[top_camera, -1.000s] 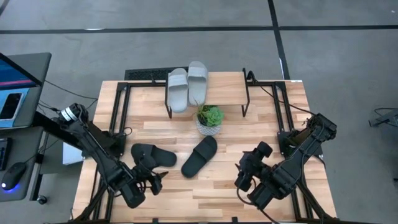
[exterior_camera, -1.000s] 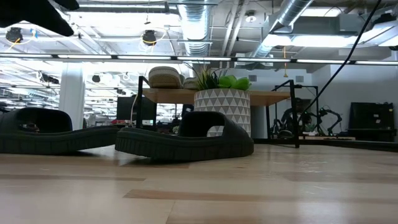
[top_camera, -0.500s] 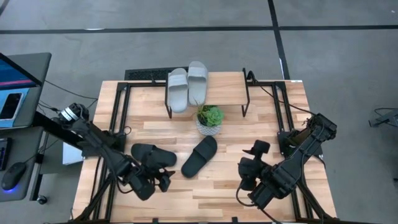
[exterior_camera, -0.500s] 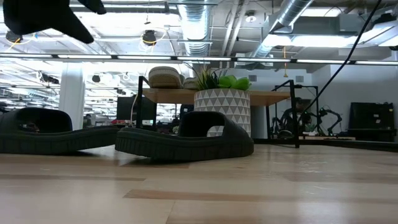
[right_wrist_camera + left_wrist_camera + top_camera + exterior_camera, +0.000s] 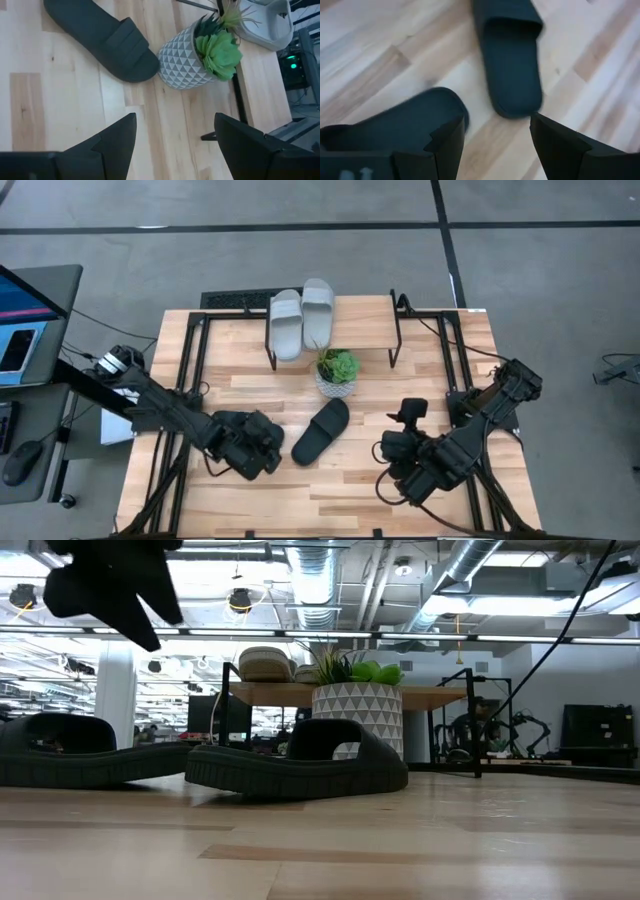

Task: Pick and place slides into the shelf
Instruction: Put the left black slide on the shelf

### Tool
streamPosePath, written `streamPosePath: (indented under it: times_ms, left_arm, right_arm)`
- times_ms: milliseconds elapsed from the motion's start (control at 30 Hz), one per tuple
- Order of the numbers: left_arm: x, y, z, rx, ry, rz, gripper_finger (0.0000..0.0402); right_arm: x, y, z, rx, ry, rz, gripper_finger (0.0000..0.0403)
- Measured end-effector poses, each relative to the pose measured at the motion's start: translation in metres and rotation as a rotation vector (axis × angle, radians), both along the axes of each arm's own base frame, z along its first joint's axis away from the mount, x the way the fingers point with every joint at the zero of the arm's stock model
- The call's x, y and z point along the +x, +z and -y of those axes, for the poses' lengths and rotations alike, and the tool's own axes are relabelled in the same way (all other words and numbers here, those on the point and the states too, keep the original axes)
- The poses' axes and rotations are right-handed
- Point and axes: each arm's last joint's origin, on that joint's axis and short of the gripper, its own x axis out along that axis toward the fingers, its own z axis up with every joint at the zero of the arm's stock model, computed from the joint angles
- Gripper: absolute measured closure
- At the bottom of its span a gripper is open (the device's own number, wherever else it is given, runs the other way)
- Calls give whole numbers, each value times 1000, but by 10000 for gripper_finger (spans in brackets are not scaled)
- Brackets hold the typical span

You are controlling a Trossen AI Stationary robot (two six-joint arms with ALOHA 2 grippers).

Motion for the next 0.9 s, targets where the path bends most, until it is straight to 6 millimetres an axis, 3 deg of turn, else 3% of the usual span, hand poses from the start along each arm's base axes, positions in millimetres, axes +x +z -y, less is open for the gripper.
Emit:
streamPosePath:
  times_ms: [200,500,633,900]
  left_arm:
    - [6,-5,-14,-45,158,-17,190]
    - [17,-46,-9,-187,237,-316,239]
    - [20,-39,-7,-146,244,-352,271]
    - [38,-12,-9,-92,193,-258,304]
  right_arm:
    - [2,0,3,-2,-8,-5,143]
    - [2,0,2,-2,-5,-6,143]
    - [2,0,2,-2,-5,-5,143]
    - [2,0,2,-1,-5,-6,143]
